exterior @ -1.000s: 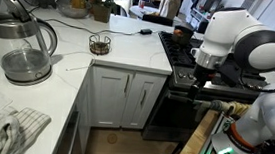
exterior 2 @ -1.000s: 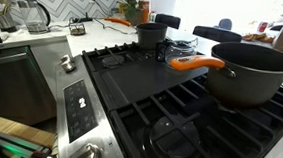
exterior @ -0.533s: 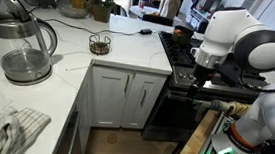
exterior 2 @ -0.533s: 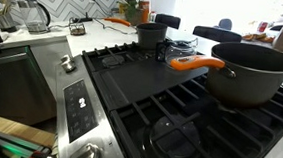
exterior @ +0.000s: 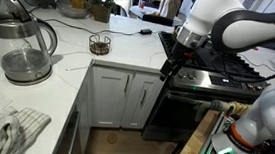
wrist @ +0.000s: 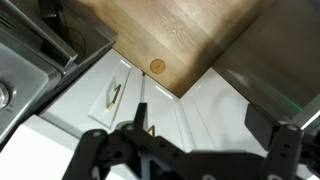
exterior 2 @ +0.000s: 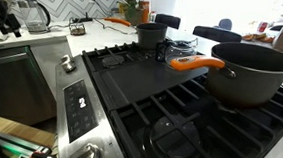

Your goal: Move the brown object to the right

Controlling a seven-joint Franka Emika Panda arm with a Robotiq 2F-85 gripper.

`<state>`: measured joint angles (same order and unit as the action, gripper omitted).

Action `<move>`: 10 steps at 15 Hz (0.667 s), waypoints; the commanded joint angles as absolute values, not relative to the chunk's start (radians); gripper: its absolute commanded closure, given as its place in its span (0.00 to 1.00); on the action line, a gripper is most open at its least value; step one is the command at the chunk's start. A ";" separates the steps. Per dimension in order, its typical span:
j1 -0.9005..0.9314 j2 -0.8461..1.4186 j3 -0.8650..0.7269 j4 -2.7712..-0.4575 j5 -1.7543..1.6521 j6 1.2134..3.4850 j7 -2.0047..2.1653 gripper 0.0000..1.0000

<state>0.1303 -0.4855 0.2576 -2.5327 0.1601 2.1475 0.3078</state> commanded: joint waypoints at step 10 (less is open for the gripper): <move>0.065 -0.115 0.204 -2.118 0.011 2.249 0.472 0.00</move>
